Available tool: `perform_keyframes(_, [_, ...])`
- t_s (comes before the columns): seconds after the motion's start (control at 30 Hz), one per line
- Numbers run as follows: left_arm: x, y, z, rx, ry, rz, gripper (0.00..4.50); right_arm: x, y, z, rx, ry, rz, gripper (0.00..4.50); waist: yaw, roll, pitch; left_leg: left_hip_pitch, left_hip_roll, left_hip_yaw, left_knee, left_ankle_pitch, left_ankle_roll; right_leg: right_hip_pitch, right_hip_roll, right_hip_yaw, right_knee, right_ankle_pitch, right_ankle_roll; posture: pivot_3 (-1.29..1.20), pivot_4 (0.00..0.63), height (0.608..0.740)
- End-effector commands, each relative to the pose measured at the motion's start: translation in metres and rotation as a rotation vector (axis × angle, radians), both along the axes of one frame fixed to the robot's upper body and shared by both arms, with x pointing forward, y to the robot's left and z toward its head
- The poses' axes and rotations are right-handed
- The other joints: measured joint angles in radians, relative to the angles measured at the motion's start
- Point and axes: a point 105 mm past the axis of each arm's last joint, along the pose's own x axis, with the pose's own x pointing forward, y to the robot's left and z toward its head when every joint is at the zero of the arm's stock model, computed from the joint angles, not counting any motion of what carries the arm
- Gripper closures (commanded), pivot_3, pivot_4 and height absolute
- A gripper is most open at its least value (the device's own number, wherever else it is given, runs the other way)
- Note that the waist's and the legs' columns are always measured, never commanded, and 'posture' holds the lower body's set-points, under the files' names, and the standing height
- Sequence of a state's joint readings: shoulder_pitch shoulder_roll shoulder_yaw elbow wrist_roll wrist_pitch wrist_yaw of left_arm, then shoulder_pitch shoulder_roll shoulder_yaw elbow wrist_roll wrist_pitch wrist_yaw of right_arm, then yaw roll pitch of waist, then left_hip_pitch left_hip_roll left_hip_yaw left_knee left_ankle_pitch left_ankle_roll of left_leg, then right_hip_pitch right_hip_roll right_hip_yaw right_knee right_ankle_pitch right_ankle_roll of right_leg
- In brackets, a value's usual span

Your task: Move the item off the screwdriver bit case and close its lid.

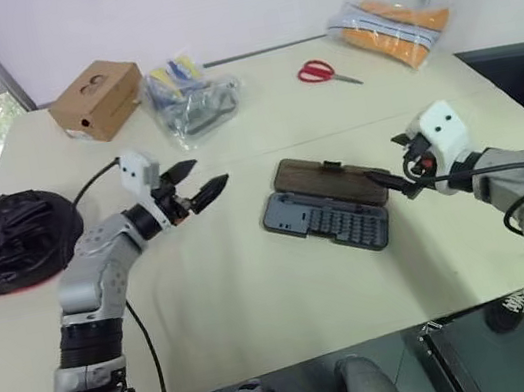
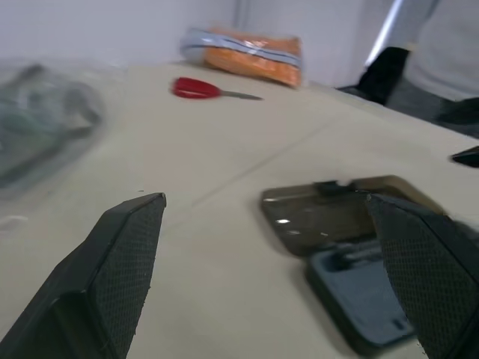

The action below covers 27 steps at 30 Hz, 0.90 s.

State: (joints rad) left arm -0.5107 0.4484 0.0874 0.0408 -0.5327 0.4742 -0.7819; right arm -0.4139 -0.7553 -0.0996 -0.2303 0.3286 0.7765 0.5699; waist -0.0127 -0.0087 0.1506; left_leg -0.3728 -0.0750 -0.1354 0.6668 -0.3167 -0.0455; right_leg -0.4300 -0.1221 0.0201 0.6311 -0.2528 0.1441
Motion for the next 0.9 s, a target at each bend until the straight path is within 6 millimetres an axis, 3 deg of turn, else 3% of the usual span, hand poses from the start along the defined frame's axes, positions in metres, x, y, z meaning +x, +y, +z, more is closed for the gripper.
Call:
perform_keyframes(0.03, [-0.005,-0.009,0.01,0.011,-0.04,-0.073,0.0,0.011,-0.002,0.02,0.073,-0.043,-0.107,0.03,-0.004,0.0,0.0,0.0,0.0,0.0,0.0,0.0,0.0,0.0,0.0,0.0,0.0,0.0,0.0,0.0,0.15,0.74])
perform_keyframes(0.23, [-0.007,-0.014,0.008,0.028,-0.026,-0.119,0.0,0.024,-0.01,0.01,0.114,0.072,-0.289,0.03,0.002,0.0,0.0,0.0,0.0,-0.001,0.0,0.0,0.0,-0.001,0.0,0.0,0.0,0.0,0.0,0.0,0.15,0.74])
perform_keyframes(0.33, [-0.007,-0.016,0.008,0.03,-0.028,-0.125,0.0,0.026,-0.019,-0.011,0.104,0.201,-0.383,0.03,0.002,0.0,0.0,-0.001,-0.001,-0.001,0.0,0.0,0.0,0.0,-0.001,0.0,0.0,0.0,0.0,0.0,0.15,0.74])
perform_keyframes(0.5, [-0.005,-0.014,0.004,0.057,-0.029,-0.11,0.0,0.025,-0.03,-0.028,0.076,0.293,-0.487,0.03,-0.003,0.0,0.0,-0.001,-0.001,0.0,0.0,0.0,0.0,-0.001,-0.001,0.0,0.0,0.0,0.0,0.0,0.15,0.74])
perform_keyframes(0.9, [-0.006,-0.014,0.001,0.061,-0.027,-0.092,0.0,0.019,-0.028,-0.044,0.069,0.426,-0.538,0.03,-0.003,0.0,0.0,-0.001,-0.001,0.0,0.0,0.0,0.0,-0.001,-0.001,0.0,0.0,0.0,0.0,0.0,0.15,0.74])
